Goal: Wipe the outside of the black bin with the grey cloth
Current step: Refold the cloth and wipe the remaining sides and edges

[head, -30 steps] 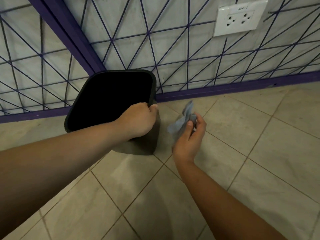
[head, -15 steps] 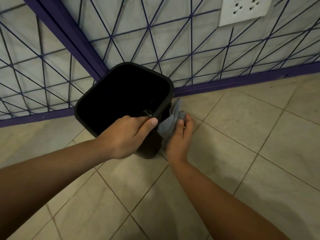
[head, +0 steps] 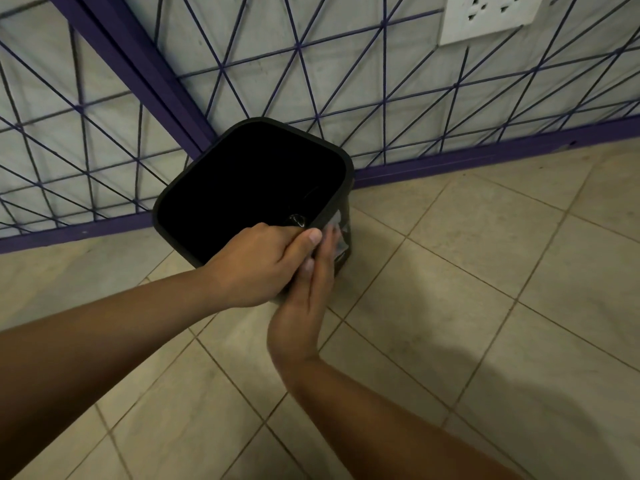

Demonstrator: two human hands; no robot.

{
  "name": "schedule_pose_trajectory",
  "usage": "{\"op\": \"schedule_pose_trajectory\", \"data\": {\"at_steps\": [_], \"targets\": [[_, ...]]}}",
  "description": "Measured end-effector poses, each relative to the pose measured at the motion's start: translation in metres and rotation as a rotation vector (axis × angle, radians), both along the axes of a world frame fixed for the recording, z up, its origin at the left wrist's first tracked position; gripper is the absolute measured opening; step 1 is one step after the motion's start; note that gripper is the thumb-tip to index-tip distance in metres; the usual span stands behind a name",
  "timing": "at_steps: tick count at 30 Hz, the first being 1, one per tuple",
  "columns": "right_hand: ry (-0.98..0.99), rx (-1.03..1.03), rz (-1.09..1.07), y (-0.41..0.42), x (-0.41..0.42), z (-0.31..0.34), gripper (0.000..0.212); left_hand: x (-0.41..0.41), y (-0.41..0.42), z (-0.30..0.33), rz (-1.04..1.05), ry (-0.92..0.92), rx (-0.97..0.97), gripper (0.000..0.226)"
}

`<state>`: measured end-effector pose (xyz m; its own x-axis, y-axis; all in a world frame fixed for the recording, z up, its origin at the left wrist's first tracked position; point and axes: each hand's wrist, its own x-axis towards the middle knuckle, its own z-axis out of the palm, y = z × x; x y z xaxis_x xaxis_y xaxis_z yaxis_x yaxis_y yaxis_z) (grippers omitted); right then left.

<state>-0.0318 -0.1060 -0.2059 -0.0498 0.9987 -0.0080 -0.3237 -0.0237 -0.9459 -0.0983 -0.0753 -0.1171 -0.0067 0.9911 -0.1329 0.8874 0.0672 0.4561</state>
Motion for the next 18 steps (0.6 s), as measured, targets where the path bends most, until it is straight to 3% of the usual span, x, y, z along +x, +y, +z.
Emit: {"op": "schedule_pose_trajectory", "data": {"at_steps": [2,4,6,9,11,15,17,18], "targets": [[-0.152,0.054,-0.028,0.006,0.000,-0.015,0.056,0.001,0.001,-0.001,-0.002,0.029,-0.002,0.041],[-0.218,-0.026,-0.108,0.040,-0.002,-0.030,0.068,0.002,0.001,-0.002,0.009,0.048,0.003,0.041],[-0.125,-0.107,-0.139,0.065,-0.007,-0.036,0.077,0.003,0.002,-0.001,0.014,0.034,0.014,0.040],[-0.057,-0.049,-0.043,0.031,-0.011,-0.014,0.060,0.002,0.003,0.000,-0.006,0.023,0.014,0.037],[0.092,0.031,-0.013,0.013,-0.009,-0.008,0.052,0.002,0.003,0.000,-0.008,0.028,0.013,0.039],[0.078,-0.164,-0.149,0.074,-0.009,-0.035,0.082,0.004,0.005,-0.002,0.020,0.053,0.019,0.040],[0.118,-0.219,-0.164,0.081,-0.012,-0.023,0.073,0.005,0.006,-0.002,0.017,0.029,0.018,0.039],[0.134,-0.154,-0.148,0.069,-0.014,-0.016,0.062,0.004,0.006,-0.002,0.014,0.014,0.020,0.040]]}}
